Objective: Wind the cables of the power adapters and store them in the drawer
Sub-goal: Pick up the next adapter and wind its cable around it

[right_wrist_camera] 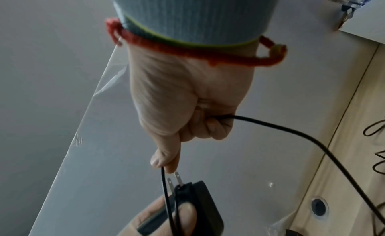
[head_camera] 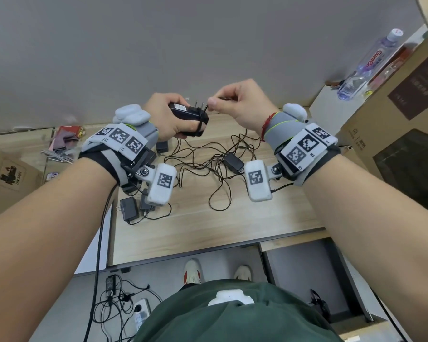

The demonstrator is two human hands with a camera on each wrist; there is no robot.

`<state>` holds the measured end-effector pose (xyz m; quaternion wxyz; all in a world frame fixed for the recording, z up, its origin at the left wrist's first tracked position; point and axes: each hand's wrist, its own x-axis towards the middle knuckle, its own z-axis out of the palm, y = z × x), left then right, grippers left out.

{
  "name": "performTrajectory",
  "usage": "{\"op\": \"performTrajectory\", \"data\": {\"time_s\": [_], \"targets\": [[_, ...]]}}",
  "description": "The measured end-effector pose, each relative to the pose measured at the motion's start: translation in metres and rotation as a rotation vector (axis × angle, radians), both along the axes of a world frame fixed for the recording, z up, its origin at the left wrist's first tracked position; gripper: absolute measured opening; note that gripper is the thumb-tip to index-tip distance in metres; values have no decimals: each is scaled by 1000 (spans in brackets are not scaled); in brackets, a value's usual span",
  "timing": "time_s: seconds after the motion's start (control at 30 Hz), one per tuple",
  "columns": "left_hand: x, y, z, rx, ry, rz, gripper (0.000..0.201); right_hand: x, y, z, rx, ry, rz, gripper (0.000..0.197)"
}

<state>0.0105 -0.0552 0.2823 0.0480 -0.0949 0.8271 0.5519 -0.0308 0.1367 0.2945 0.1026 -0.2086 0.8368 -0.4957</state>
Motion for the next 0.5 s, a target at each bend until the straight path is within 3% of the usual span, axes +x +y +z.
{"op": "performTrajectory", "data": {"time_s": [0.27,0.5], "targets": [[11,17,16,21,53,-139,32,-15,8,1,4,47,-90,19],[7,21,27,115,112,-134,33,-3,-1,-18,17,-70,-57,21]]}}
